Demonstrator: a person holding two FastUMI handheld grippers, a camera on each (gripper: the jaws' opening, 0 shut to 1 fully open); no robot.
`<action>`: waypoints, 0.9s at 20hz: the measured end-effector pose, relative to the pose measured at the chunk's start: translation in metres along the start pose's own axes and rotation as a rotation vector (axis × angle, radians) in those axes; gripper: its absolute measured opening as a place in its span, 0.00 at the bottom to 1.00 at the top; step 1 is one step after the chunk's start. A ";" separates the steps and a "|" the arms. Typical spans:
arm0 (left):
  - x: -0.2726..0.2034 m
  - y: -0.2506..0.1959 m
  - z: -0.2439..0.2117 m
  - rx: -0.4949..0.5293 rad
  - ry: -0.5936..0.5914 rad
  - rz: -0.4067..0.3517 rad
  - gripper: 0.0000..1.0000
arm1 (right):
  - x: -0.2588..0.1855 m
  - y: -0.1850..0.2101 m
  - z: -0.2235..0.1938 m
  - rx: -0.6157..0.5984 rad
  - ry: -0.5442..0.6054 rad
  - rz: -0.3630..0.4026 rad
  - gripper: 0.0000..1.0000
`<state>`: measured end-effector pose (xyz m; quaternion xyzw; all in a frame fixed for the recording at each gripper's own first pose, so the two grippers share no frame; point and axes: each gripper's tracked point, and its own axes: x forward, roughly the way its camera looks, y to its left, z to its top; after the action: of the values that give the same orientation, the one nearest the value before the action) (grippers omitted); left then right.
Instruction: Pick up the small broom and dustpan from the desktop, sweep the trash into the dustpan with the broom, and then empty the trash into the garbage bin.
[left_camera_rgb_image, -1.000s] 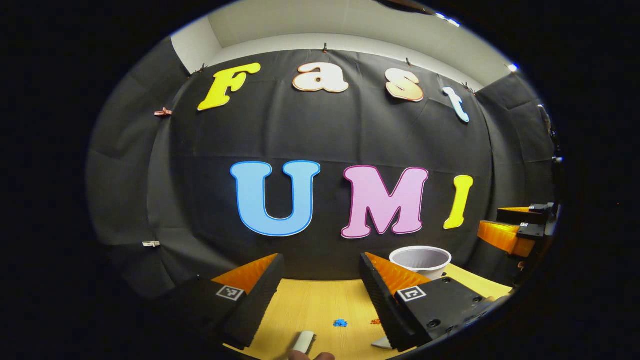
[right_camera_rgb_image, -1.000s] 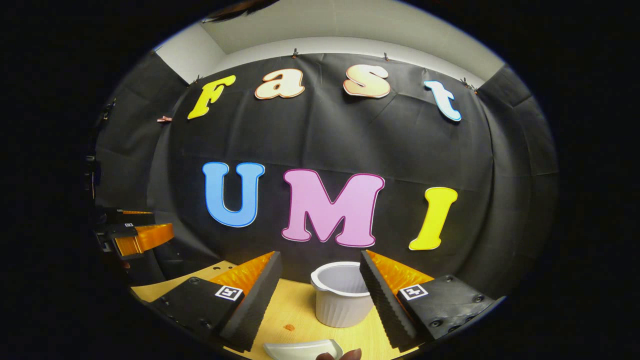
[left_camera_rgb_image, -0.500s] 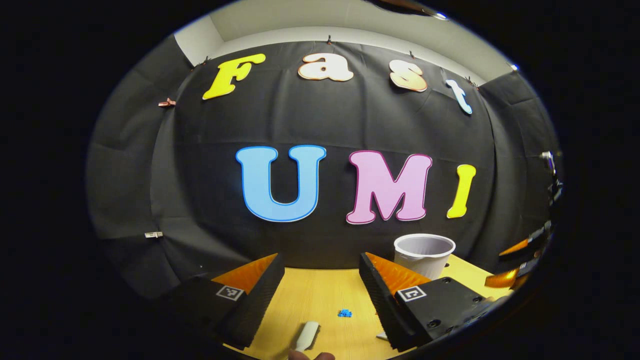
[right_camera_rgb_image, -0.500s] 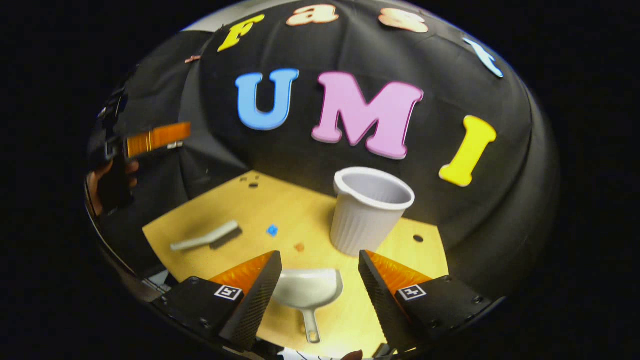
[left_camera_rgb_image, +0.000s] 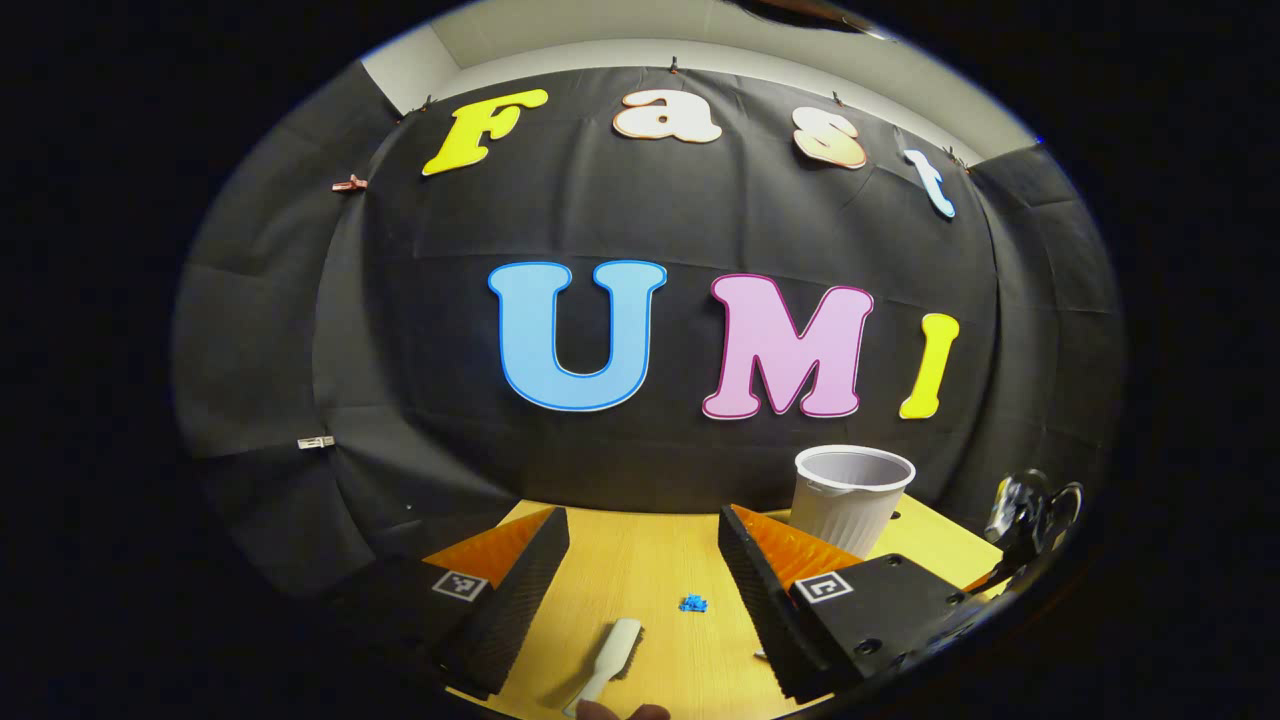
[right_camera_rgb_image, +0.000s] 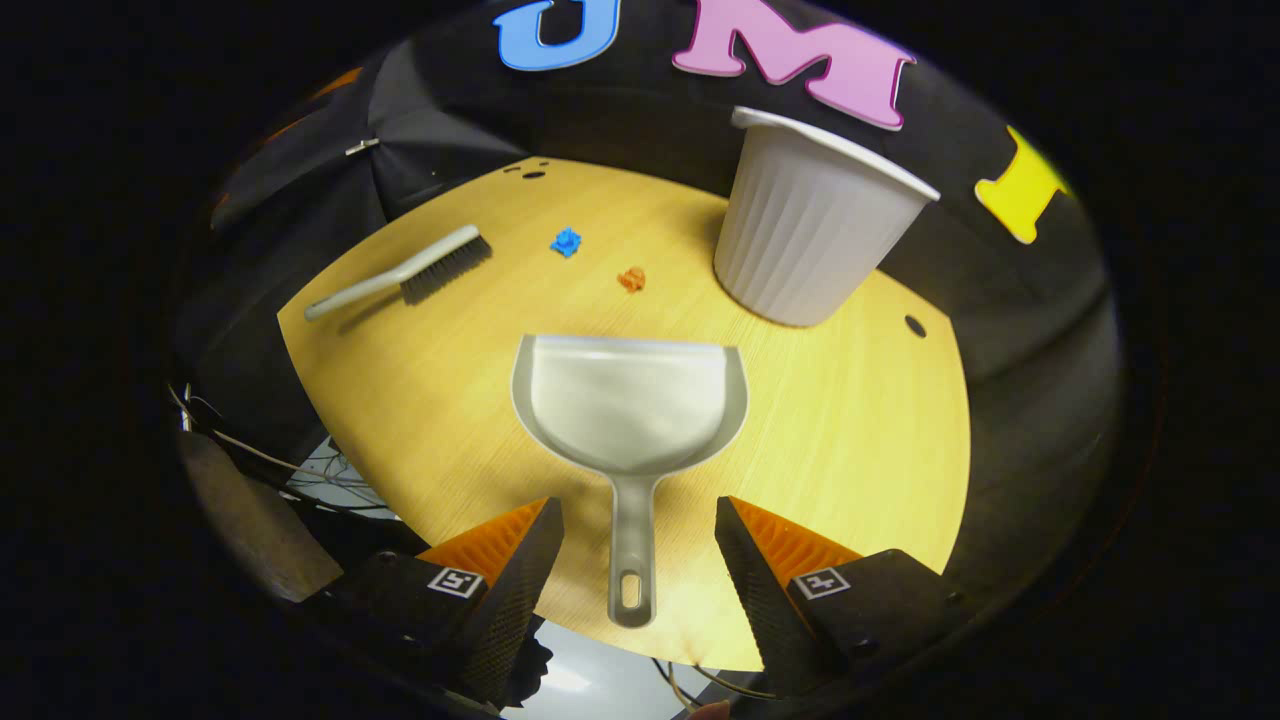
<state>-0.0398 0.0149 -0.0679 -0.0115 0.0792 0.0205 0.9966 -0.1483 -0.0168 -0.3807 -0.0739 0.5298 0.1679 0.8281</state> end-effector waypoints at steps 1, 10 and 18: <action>-0.001 0.001 -0.002 -0.004 0.005 0.003 0.95 | 0.011 0.001 -0.010 0.013 0.031 0.012 0.96; -0.005 0.008 -0.025 -0.012 0.069 0.035 0.95 | 0.078 0.012 -0.022 0.079 0.164 0.058 0.93; 0.000 0.015 -0.041 0.013 0.111 0.057 0.96 | 0.093 0.011 -0.012 0.074 0.183 0.057 0.64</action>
<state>-0.0472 0.0292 -0.1086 -0.0039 0.1347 0.0475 0.9897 -0.1271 0.0081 -0.4689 -0.0432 0.6108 0.1641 0.7734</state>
